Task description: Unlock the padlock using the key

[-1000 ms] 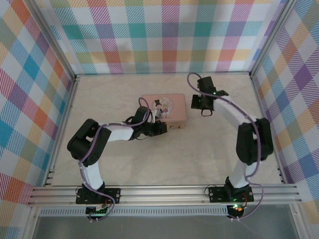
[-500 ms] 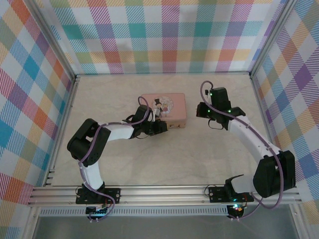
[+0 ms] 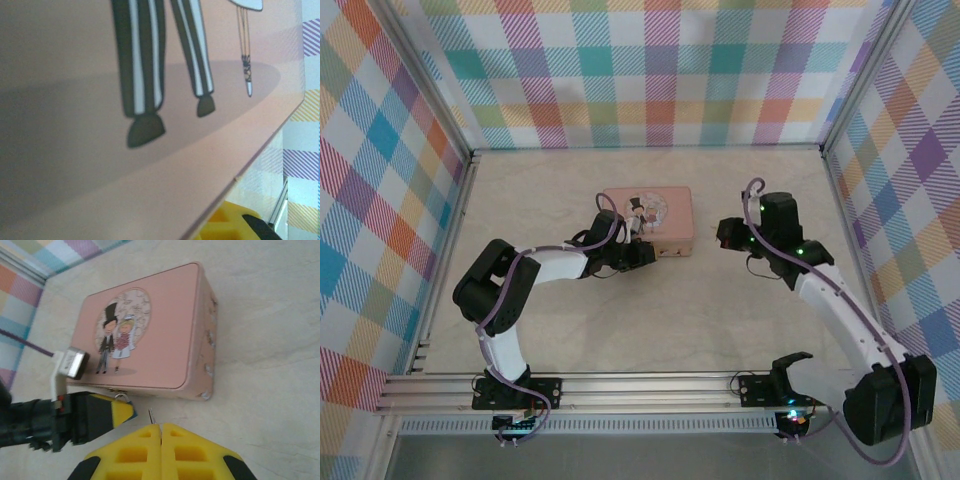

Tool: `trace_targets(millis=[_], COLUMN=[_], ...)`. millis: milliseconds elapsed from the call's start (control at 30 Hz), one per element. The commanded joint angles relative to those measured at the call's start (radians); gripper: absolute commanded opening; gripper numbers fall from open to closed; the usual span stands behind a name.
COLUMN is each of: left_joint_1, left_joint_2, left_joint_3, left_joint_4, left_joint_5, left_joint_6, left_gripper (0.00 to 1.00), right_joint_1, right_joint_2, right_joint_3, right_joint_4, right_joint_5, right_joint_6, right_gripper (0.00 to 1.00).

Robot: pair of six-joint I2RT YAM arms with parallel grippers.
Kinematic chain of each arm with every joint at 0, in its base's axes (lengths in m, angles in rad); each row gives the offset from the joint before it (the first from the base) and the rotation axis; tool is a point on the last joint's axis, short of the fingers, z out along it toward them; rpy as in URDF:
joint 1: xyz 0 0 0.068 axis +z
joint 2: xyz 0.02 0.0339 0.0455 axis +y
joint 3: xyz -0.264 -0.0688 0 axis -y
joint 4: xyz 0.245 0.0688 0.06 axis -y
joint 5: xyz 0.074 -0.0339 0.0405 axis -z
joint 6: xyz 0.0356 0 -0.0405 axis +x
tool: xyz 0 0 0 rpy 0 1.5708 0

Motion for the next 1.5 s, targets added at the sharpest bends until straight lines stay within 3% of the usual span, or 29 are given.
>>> trace_targets(millis=[0, 333, 700, 1033, 1233, 1467], left_joint_1=[0.000, 0.002, 0.003, 0.006, 0.008, 0.010], left_joint_2=[-0.043, -0.043, -0.053, -0.049, -0.054, -0.063], left_joint_3=[0.030, 0.033, 0.090, 0.151, 0.160, 0.158], left_joint_4=[0.021, 0.032, -0.012, -0.058, -0.067, -0.058], left_joint_5=[0.014, 0.023, 0.037, 0.063, 0.069, 0.069], left_joint_6=[-0.005, -0.030, -0.079, -0.093, -0.109, -0.120], left_gripper=[0.20, 0.20, 0.20, 0.20, 0.20, 0.20], right_joint_1=[-0.011, -0.023, -0.024, -0.025, -0.021, -0.007], right_joint_2=[-0.077, -0.197, -0.287, -0.365, -0.351, -0.230], right_joint_3=[-0.023, -0.060, -0.218, -0.551, -0.638, -0.701], right_joint_4=[0.081, 0.223, 0.407, 0.783, 0.842, 0.969], right_joint_5=[-0.114, -0.244, -0.285, -0.188, -0.154, -0.145], right_joint_6=[0.036, 0.159, 0.346, 0.645, 0.684, 0.721], right_gripper=[0.00, 0.00, 0.00, 0.00, 0.00, 0.00])
